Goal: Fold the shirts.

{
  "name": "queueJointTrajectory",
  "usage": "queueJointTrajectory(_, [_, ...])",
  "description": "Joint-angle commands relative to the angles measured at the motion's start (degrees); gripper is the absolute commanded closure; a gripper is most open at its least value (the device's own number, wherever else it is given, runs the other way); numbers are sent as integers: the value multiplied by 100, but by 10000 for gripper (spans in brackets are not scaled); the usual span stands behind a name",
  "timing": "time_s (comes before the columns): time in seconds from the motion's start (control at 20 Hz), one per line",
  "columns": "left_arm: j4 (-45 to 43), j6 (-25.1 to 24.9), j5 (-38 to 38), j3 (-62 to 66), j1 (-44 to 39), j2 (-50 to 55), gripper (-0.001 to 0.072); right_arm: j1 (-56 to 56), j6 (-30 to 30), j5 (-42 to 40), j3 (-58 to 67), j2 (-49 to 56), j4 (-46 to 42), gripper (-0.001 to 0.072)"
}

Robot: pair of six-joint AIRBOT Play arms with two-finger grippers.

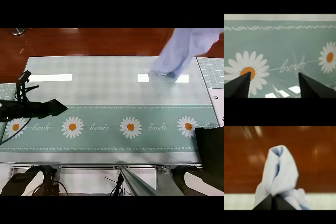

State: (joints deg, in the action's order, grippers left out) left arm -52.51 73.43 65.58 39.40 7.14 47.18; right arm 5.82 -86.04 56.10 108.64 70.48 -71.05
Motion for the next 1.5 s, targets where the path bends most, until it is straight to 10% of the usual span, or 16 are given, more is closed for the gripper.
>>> queueJointTrajectory(0.0, [608,-225,-267,-697,-37,-778,9,-614,273,33,444,-883,52,688])
queueJointTrajectory(0.4, [605,-229,-463,-713,-37,-789,8,-2634,455,1434,-483,-1421,190,688])
queueJointTrajectory(0.85, [601,-229,-518,-713,-37,-743,9,-4721,-455,-905,-3672,717,1519,686])
queueJointTrajectory(0.9, [599,-229,-518,-713,-37,-743,9,-4743,-452,-1045,-3661,1008,1851,648])
queueJointTrajectory(1.0, [601,-229,-492,-713,-37,-743,9,-4516,-282,-892,-3506,1222,2129,84])
queueJointTrajectory(1.45, [-791,352,800,-890,-37,-708,9,450,-422,1899,-4135,-1287,-455,95])
